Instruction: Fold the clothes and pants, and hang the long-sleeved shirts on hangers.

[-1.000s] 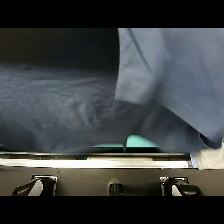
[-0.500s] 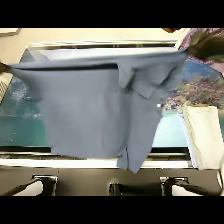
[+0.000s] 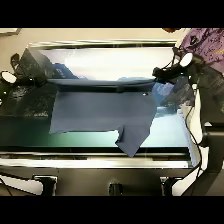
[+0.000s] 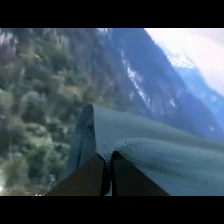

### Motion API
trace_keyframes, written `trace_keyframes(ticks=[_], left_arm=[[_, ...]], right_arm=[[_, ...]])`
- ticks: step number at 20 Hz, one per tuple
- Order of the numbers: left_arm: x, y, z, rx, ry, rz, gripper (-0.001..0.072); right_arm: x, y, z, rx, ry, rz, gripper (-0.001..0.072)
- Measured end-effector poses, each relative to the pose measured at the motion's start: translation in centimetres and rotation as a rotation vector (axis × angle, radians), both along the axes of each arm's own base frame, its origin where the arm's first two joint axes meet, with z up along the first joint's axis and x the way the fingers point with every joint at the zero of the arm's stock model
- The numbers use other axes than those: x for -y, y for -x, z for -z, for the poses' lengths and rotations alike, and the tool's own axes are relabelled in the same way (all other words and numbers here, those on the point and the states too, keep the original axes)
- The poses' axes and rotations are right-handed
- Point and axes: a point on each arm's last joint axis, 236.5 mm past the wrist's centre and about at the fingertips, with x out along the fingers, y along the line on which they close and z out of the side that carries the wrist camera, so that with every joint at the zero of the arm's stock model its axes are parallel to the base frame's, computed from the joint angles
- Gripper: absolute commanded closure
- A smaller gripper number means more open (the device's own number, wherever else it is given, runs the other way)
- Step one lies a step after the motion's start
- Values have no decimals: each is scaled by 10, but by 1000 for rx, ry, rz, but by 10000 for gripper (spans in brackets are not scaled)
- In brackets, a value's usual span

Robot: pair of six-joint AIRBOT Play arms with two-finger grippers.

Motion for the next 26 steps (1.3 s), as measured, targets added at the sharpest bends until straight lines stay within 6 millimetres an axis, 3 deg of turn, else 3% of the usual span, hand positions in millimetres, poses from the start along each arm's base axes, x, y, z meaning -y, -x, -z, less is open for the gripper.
trace_keyframes(ticks=[5, 10, 18, 19, 20, 21, 22, 24, 26], left_arm=[[10, 31, 38, -183, 10, 51, 691], [19, 70, 70, -385, 34, 87, 691], [22, 91, 97, -501, 51, 103, 685], [22, 92, 99, -507, 53, 104, 628], [22, 93, 101, -514, 52, 105, 449], [21, 93, 103, -518, 49, 104, 228], [21, 94, 103, -521, 52, 99, 88], [19, 95, 101, -524, 59, 87, 88], [14, 94, 90, -505, 62, 71, 87]], right_arm=[[6, 24, 29, -141, 52, -8, 684], [11, 51, 42, -271, 72, -1, 683], [5, 88, 79, -434, 87, -14, 682], [3, 92, 84, -450, 91, -18, 682], [0, 96, 87, -462, 97, -24, 675], [-2, 99, 91, -472, 102, -30, 586], [-2, 101, 93, -479, 108, -34, 457], [0, 103, 94, -482, 123, -36, 220], [0, 103, 86, -466, 130, -39, 215]])
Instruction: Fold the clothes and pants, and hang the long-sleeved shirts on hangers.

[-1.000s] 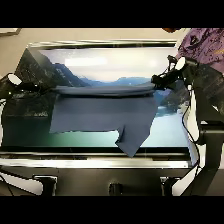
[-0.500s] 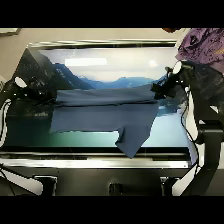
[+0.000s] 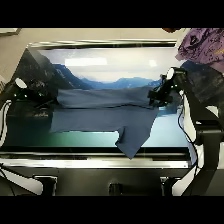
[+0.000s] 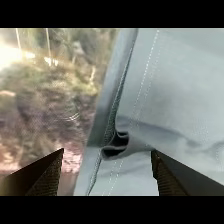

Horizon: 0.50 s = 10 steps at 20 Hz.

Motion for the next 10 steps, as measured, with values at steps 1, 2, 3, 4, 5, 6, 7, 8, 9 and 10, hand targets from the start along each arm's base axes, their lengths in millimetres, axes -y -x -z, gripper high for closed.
trace_keyframes(ticks=[1, 2, 3, 4, 5, 6, 7, 8, 9, 10], left_arm=[[-5, 0, -9, 16, -7, -10, 87], [-12, 0, -21, 35, -16, -21, 87], [-20, 2, -34, 52, -30, -31, 87], [-31, 8, -48, 64, -48, -42, 87], [-43, 16, -62, 72, -72, -54, 88], [-54, 25, -74, 79, -90, -68, 88], [-66, 39, -85, 82, -104, -87, 88], [-75, 52, -92, 83, -113, -112, 88], [-84, 68, -95, 81, -121, -140, 88], [-91, 83, -96, 73, -122, -168, 89]], right_arm=[[1, 0, -8, 17, 4, -14, 216], [3, -1, -18, 37, 12, -29, 229], [8, -1, -33, 63, 14, -38, 233], [15, 0, -48, 91, 12, -45, 233], [21, 2, -63, 118, -4, -43, 233], [27, 7, -76, 139, -37, -36, 232], [33, 17, -85, 147, -76, -26, 232], [39, 33, -89, 143, -117, -11, 232], [44, 52, -89, 126, -158, 7, 232], [45, 74, -84, 114, -204, 31, 232]])
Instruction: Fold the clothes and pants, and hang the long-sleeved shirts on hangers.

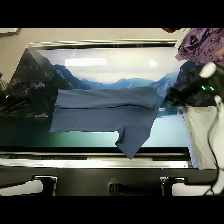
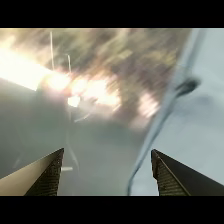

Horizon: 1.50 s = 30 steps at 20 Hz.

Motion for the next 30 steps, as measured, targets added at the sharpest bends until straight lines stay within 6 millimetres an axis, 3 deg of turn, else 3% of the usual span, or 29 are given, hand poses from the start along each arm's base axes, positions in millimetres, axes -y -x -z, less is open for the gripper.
trace_keyframes(ticks=[3, 5, 8, 10, 13, 20, 30], left_arm=[[-7, 41, 10, -24, 17, -78, 88], [-3, 59, 20, -44, 36, -104, 88], [5, 71, 29, -63, 52, -113, 88], [9, 74, 32, -67, 57, -109, 89], [13, 74, 34, -65, 59, -106, 89], [15, 68, 34, -43, 60, -131, 88], [13, 63, 33, -26, 56, -139, 88]], right_arm=[[-21, 68, 30, -52, -152, 52, 232], [-47, 100, 52, -68, -260, 92, 232], [-79, 132, 78, -76, -399, 162, 232], [-90, 144, 90, -81, -441, 200, 232], [-99, 152, 97, -82, -483, 245, 232], [-104, 145, 99, -57, -526, 327, 233], [-114, 160, 109, -98, -567, 395, 236]])
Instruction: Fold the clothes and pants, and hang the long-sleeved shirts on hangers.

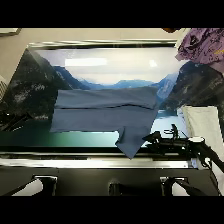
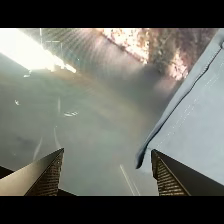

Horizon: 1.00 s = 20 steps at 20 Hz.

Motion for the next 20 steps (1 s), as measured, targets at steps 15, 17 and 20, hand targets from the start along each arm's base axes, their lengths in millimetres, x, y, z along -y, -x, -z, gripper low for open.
trace_keyframes(ticks=[15, 17, 20], left_arm=[[6, 15, 22, 4, 110, -15, 99], [19, 22, 33, 25, 201, -9, 100], [39, 31, 49, 44, 308, 4, 99]], right_arm=[[-34, 4, 19, -3, 71, -76, 682], [-35, 6, 17, -3, 67, -83, 682], [-38, 8, 15, -8, 56, -94, 682]])
